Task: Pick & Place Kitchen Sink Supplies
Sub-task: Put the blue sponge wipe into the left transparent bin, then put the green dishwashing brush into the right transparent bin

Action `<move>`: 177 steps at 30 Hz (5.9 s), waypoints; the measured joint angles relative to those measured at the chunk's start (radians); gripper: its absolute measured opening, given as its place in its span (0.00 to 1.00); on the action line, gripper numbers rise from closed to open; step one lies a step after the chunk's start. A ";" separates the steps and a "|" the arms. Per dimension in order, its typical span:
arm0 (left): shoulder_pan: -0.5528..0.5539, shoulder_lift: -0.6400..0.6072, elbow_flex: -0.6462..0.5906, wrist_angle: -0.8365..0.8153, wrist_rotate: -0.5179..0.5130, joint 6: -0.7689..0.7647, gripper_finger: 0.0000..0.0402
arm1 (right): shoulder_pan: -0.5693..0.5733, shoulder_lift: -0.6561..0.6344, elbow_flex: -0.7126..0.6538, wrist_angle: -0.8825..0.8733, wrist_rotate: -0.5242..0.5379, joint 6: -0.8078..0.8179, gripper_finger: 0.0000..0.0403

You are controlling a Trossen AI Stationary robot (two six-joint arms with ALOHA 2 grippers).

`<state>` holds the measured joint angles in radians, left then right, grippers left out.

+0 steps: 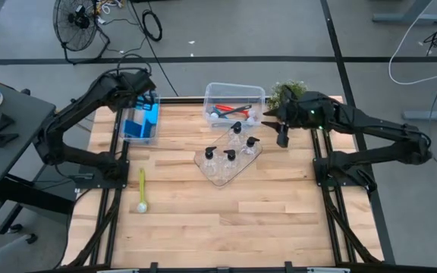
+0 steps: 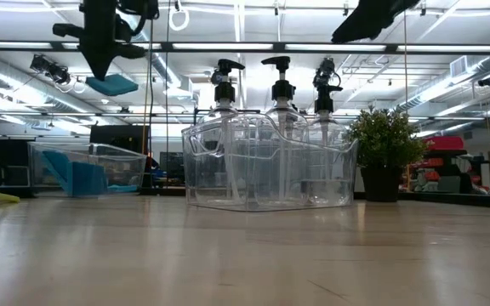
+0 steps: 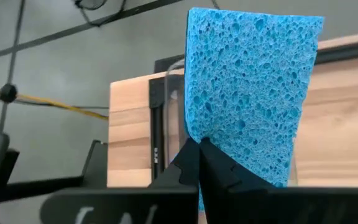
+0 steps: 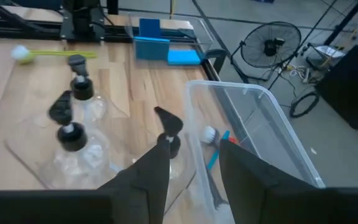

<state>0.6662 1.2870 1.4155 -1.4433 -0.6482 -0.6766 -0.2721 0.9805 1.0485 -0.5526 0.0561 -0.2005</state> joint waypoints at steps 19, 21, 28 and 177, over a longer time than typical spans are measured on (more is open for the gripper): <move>0.137 0.170 0.000 -0.018 -0.055 0.034 0.04 | -0.076 0.108 0.000 0.133 -0.161 -0.007 0.35; 0.145 0.187 0.000 -0.019 -0.052 0.043 0.08 | -0.076 0.108 0.000 0.141 -0.161 0.001 0.35; 0.158 0.227 0.000 -0.012 -0.048 0.054 0.33 | -0.076 0.108 0.000 0.162 -0.158 0.019 0.35; -1.160 0.129 -0.802 0.528 0.783 -1.396 0.46 | -0.076 0.115 0.000 0.240 -0.135 0.008 0.35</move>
<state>-0.4934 1.4158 0.6132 -0.9148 0.1349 -2.0724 -0.3485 1.0958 1.0489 -0.3124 -0.0788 -0.1921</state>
